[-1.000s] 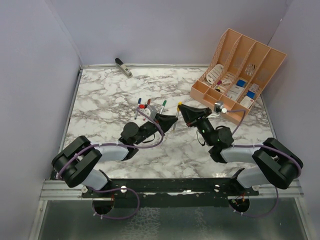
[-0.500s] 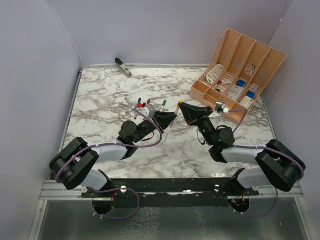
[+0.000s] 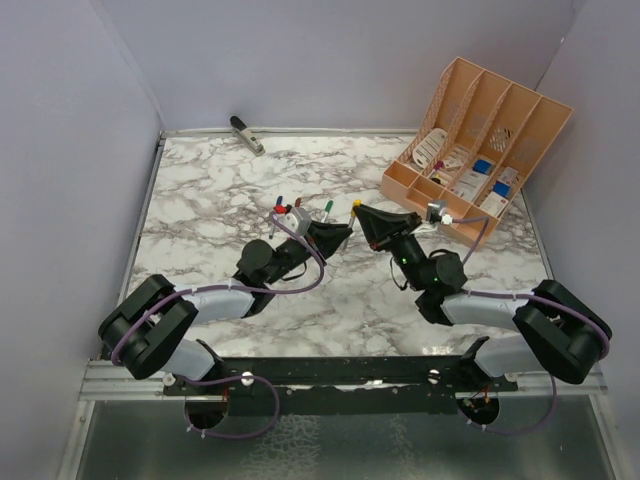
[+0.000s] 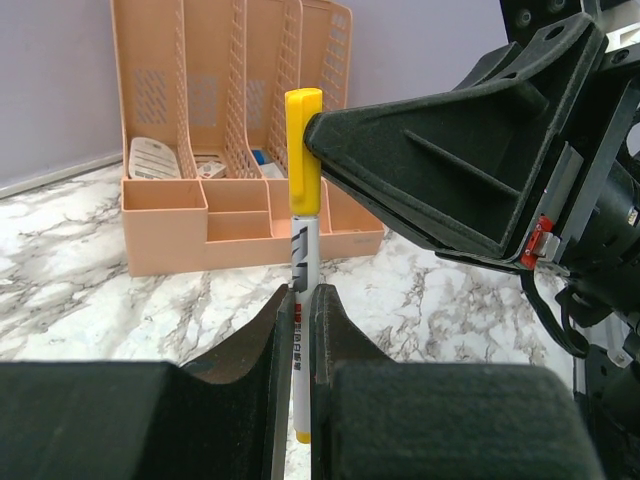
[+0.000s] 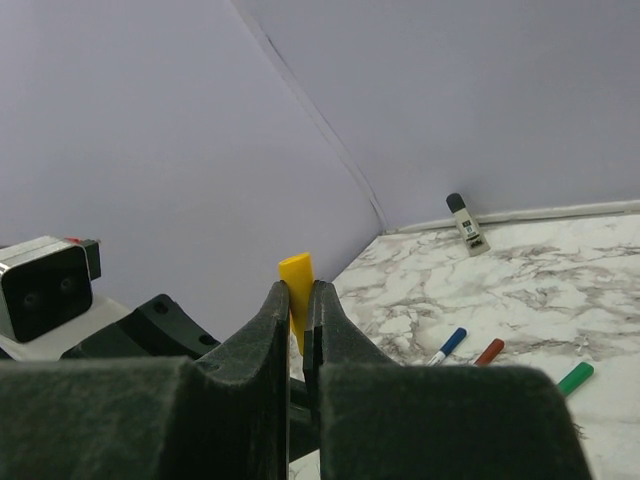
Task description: Insert the pens into the pen caps
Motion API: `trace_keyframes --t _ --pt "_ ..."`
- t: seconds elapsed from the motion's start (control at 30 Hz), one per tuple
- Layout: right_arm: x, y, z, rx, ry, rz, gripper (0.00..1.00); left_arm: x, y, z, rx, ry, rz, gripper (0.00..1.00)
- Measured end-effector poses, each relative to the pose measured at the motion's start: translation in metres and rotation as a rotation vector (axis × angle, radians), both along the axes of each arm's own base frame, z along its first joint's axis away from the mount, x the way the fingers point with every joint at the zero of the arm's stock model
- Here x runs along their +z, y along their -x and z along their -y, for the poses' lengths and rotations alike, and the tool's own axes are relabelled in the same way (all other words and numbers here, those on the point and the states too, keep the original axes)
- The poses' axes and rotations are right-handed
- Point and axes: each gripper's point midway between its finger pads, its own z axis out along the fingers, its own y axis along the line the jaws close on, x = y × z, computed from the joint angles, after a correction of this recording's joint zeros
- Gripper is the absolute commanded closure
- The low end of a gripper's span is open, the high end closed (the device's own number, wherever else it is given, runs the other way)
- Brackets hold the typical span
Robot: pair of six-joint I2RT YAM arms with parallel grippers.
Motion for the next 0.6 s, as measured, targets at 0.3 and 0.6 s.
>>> trace_keyframes --t 0.3,0.6 --pt "-0.0007 -0.0023 0.002 -0.027 -0.004 -0.009 0.99 -0.0003 -0.0012 -0.0011 0.002 0.0 -0.002 1.0" --pt "0.0027 -0.006 -0.0034 -0.046 0.042 -0.007 0.79 -0.0004 -0.0021 -0.0041 0.007 0.018 -0.02 1.0"
